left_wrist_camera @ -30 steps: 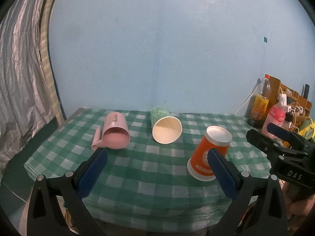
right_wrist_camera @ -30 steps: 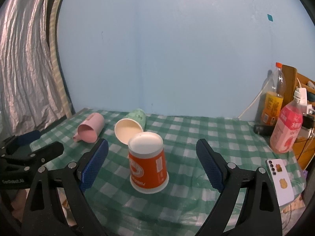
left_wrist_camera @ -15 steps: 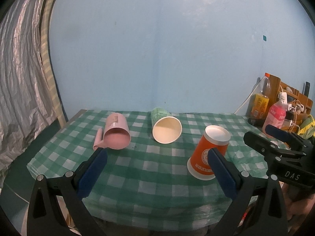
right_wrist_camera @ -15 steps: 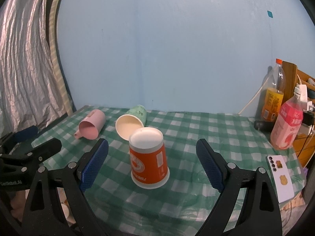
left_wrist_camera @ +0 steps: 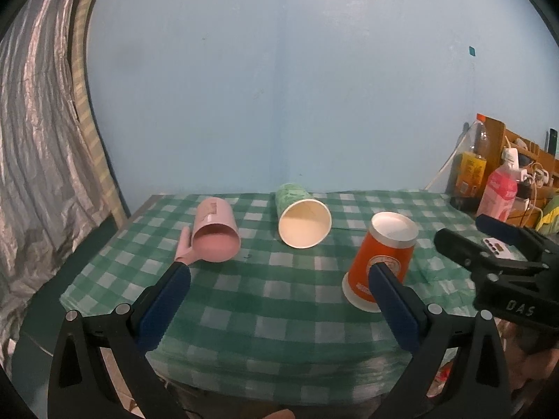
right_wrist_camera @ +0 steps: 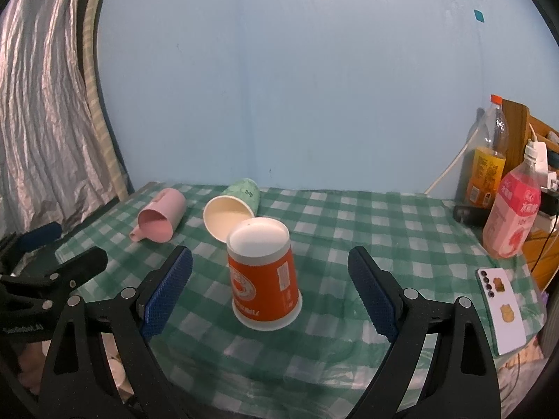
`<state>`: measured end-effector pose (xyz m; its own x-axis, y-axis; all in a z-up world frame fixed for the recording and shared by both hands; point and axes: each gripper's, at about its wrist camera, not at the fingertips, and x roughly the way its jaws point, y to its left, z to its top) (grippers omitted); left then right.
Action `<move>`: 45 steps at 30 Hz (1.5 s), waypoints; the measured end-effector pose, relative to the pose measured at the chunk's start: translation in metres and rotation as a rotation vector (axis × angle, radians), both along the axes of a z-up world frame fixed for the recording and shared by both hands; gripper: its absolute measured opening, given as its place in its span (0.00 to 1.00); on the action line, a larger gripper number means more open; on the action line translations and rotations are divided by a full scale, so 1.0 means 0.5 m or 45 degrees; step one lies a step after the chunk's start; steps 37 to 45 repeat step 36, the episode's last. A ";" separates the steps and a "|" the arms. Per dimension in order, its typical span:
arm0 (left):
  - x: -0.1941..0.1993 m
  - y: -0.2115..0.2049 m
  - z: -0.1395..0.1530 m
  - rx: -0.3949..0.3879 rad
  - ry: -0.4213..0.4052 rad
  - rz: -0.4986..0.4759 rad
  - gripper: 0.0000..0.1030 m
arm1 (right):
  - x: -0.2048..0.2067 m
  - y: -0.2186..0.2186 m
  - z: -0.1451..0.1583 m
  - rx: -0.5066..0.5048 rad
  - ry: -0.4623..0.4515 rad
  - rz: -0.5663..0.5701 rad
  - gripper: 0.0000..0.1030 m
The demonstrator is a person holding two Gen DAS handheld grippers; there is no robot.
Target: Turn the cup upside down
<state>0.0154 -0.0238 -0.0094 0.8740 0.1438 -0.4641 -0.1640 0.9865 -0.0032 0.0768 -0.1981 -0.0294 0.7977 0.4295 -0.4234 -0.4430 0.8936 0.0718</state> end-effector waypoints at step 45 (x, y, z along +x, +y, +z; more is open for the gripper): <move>0.008 0.004 -0.005 -0.008 0.026 -0.006 1.00 | 0.000 0.006 -0.005 -0.004 0.016 0.011 0.87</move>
